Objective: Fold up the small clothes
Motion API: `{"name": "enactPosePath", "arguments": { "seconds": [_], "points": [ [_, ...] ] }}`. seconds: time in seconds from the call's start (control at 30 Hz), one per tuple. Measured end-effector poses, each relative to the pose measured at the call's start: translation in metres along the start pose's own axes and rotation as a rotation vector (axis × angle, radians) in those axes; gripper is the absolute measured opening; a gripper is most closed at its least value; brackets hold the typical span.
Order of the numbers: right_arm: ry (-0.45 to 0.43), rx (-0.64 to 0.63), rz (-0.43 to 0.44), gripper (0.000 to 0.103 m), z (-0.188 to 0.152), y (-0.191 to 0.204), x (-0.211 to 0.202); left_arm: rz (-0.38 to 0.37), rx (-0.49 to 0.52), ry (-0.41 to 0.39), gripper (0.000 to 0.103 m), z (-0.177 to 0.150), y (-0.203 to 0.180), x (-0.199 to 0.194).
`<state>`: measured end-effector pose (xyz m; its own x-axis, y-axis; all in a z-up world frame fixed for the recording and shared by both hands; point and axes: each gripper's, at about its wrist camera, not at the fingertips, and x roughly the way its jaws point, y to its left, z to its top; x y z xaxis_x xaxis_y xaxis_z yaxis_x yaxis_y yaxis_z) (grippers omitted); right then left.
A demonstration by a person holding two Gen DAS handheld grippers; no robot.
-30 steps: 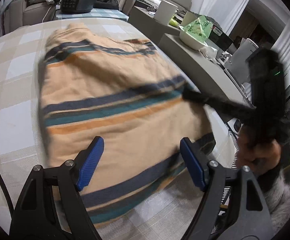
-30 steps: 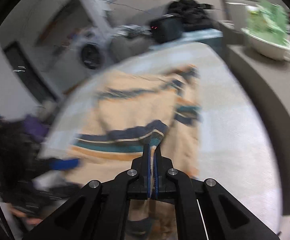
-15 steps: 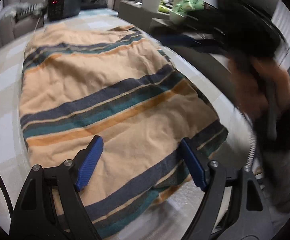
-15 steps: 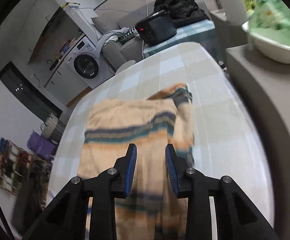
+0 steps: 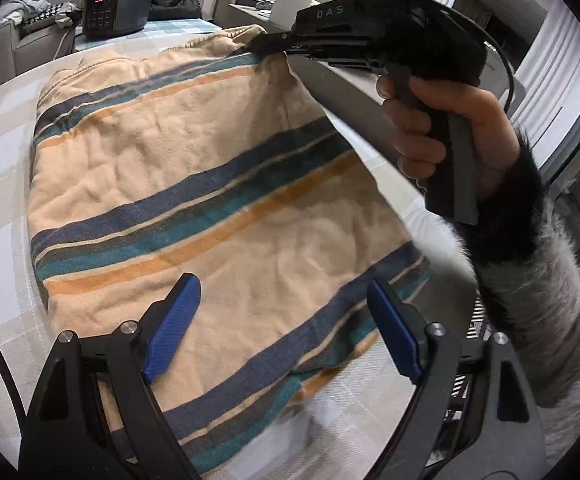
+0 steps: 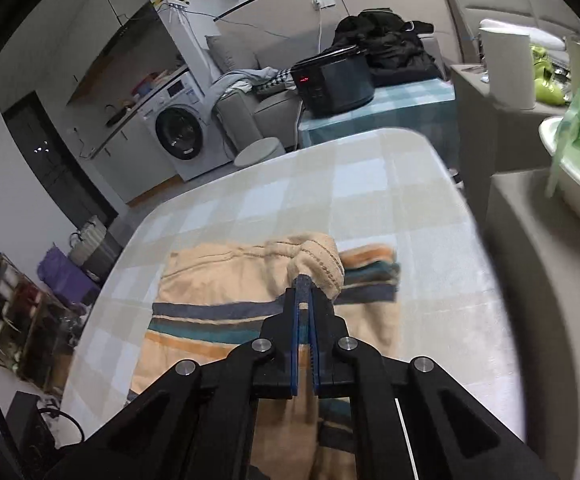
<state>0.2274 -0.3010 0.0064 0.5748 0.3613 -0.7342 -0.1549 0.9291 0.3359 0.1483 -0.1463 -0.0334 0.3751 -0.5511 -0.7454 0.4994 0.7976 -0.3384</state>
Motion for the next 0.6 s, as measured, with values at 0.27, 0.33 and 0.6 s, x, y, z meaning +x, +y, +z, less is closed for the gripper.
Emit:
{"name": "enactPosePath", "arguments": {
  "seconds": [0.27, 0.33, 0.6],
  "points": [
    [0.113, 0.063, -0.126, 0.013, -0.013, -0.028, 0.025, 0.008, 0.021, 0.012, 0.083, 0.000, 0.000, 0.006],
    [0.117, 0.103, -0.086, 0.015, -0.017, -0.032, 0.008, -0.001, 0.005, 0.009, 0.083, -0.002, 0.001, 0.001],
    [0.190, 0.144, 0.103, 0.030, -0.107, -0.012, -0.080, 0.007, -0.003, -0.010, 0.083, -0.006, 0.002, -0.008]
  ]
}}
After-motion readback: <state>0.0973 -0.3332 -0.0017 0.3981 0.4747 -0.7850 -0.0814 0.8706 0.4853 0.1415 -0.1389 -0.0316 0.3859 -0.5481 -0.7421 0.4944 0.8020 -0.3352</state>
